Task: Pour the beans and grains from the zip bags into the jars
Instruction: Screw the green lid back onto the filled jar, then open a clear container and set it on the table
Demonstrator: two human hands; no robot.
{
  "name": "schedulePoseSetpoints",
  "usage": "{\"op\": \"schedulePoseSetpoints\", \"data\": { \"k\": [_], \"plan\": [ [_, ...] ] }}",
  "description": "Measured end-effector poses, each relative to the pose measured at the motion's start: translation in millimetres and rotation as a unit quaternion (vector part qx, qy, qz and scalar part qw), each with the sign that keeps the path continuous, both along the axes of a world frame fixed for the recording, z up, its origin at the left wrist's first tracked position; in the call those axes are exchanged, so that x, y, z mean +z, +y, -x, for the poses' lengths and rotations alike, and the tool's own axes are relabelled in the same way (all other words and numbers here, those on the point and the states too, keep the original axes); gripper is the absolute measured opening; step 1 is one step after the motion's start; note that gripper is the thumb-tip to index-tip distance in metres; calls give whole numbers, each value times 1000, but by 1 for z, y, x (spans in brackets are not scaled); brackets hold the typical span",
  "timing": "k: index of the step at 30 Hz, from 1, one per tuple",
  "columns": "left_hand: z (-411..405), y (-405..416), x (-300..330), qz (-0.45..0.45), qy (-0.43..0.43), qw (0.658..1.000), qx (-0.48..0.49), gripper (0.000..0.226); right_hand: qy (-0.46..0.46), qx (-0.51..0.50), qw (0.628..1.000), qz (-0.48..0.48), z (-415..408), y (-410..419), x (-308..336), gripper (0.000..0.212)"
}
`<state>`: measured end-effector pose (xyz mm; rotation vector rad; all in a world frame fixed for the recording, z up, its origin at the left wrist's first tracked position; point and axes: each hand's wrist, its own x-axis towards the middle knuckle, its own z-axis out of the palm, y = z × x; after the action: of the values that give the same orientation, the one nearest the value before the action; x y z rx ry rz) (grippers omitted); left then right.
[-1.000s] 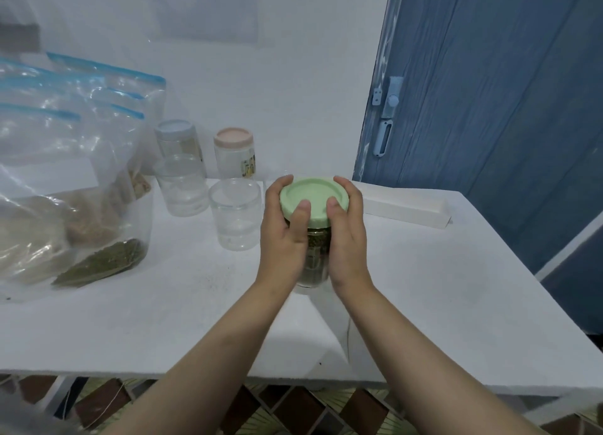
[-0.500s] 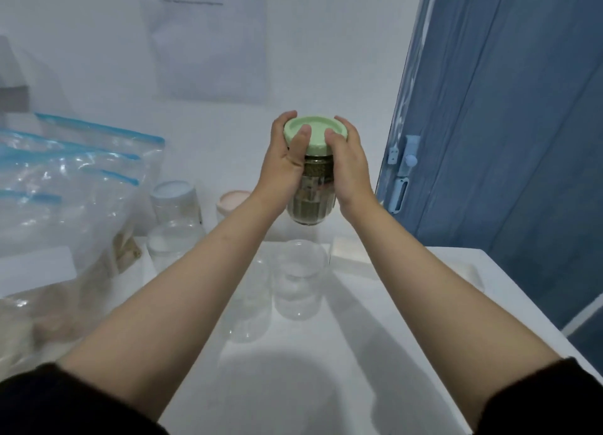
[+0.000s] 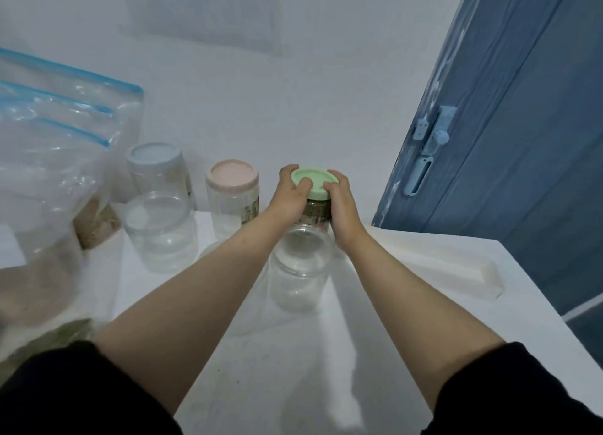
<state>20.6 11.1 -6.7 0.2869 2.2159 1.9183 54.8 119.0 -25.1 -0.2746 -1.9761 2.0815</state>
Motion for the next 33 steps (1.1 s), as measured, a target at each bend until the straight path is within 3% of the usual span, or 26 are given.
{"op": "schedulePoseSetpoints", "data": {
  "k": [7,14,18,20,23,25,33],
  "plan": [
    [0,-17,-7,21,18,999,-22,49,9,27,999,-31,-6,-5,-8,39],
    [-27,-32,-3,121,109,987,9,72,1,49,994,-101,-39,-3,-6,60],
    [-71,-51,0,205,215,955,12,75,35,-79,992,-95,-67,-13,-16,50],
    [-84,-59,-5,301,233,925,-19,91,43,-110,988,-96,-81,-20,-23,42],
    [-91,-68,-11,456,198,865,-67,99,22,-85,989,-122,-98,-30,-36,41],
    [-93,-72,-12,510,210,829,-90,98,3,-48,989,-140,-103,-34,-42,43],
    [-102,-73,-13,535,283,790,-97,96,-35,-6,988,-149,-122,-29,-39,42]
  ]
}}
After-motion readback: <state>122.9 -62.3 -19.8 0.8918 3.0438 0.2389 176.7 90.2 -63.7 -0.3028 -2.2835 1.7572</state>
